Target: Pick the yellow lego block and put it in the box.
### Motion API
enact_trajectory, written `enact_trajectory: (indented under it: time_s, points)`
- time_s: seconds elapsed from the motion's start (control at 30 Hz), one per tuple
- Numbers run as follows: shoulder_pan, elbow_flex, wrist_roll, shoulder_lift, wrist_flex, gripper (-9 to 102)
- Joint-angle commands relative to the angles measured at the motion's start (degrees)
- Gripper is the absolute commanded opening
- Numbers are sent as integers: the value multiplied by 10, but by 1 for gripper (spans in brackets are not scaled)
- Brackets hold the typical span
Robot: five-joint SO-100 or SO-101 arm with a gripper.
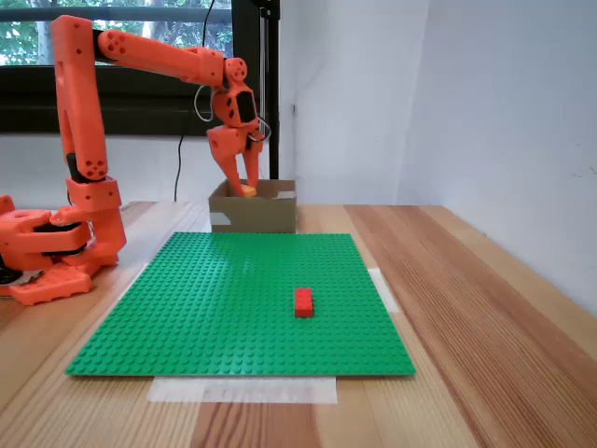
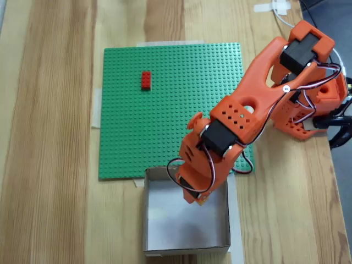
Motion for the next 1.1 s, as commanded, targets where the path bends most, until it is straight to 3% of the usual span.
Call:
enact_trajectory:
  time_s: [0.0, 1.07]
  points:
    - [1, -21, 2, -10, -7, 1]
    - [-11, -193, 41, -190, -17, 2]
